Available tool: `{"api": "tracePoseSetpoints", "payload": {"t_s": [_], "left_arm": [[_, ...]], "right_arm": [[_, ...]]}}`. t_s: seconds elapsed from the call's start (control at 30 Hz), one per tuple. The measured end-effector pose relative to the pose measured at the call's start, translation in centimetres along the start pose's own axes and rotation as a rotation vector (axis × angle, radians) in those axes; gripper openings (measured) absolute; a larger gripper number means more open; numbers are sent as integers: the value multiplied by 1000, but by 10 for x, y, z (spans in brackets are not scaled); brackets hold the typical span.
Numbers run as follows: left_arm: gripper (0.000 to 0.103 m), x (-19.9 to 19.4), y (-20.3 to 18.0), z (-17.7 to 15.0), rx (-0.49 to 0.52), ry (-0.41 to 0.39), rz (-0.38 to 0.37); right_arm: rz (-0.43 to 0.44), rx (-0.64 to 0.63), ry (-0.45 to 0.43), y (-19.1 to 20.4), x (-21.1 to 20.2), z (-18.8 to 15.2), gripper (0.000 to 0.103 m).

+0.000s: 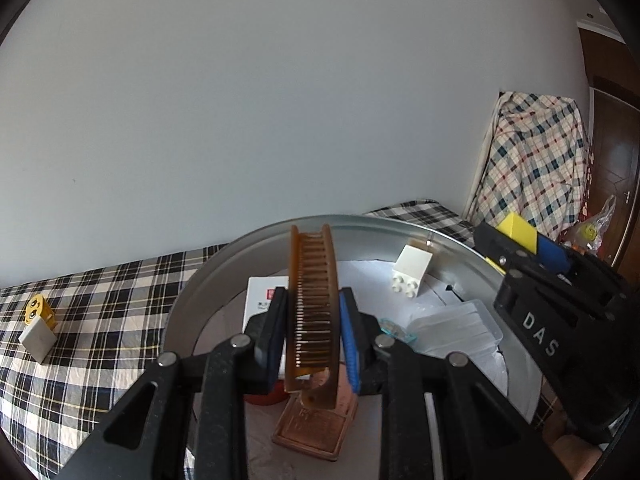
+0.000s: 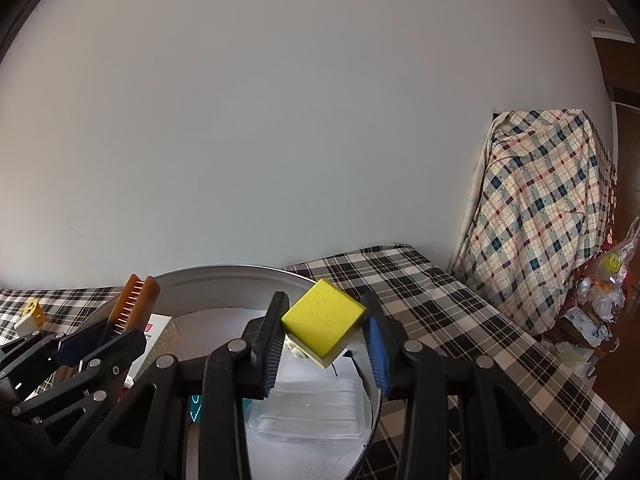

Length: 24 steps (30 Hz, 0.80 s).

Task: Organize rigid objects
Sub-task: 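Lower the comb with the left tool while the right tool lowers the yellow cube into the tin, then open both tools to release the comb and yellow cube into the tin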

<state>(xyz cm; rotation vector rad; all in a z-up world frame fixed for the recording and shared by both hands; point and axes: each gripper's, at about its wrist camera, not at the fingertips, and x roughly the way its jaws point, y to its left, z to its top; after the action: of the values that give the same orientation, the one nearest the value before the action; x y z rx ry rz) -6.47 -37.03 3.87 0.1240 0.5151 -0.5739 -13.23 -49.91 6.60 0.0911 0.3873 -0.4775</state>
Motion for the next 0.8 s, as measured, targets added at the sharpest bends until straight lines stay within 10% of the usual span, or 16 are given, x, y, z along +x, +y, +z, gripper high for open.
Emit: {"api": "tracePoseSetpoints", "payload": {"t_s": [0.6, 0.8], "left_arm": [[25, 16, -13, -5, 64, 66, 87], [64, 11, -13, -5, 72, 23, 188]], "right_arm": [[50, -33, 129, 6, 22, -9, 40], [91, 10, 207, 3, 36, -16, 45]]}}
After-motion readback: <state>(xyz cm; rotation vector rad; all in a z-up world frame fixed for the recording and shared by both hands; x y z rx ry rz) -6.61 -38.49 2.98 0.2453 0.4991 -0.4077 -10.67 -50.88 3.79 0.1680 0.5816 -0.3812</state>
